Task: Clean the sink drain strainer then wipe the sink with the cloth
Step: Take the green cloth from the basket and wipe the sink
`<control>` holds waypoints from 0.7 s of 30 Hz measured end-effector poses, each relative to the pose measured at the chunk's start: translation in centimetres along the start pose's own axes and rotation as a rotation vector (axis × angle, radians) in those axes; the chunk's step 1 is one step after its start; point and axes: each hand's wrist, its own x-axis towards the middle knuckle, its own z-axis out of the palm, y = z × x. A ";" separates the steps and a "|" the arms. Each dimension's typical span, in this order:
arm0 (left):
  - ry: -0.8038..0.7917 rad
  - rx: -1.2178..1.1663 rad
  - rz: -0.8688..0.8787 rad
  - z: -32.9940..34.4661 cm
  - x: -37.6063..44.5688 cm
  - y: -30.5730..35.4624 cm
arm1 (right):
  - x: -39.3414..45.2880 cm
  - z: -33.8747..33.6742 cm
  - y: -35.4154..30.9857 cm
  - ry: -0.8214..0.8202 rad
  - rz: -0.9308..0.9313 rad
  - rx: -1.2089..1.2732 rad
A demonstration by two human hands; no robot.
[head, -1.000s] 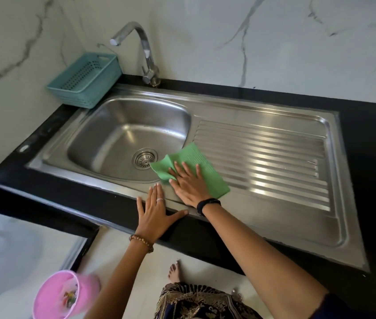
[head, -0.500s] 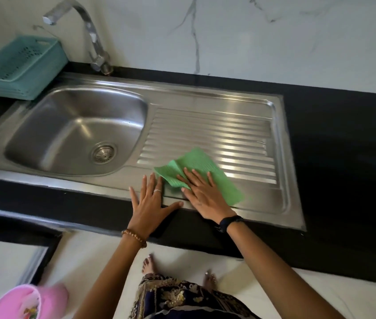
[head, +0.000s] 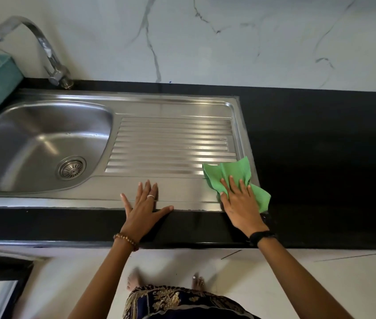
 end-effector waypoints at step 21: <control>0.148 -0.052 -0.331 -5.4 -3.6 -13.2 | 3.1 0.6 -2.2 -0.169 -0.373 -0.061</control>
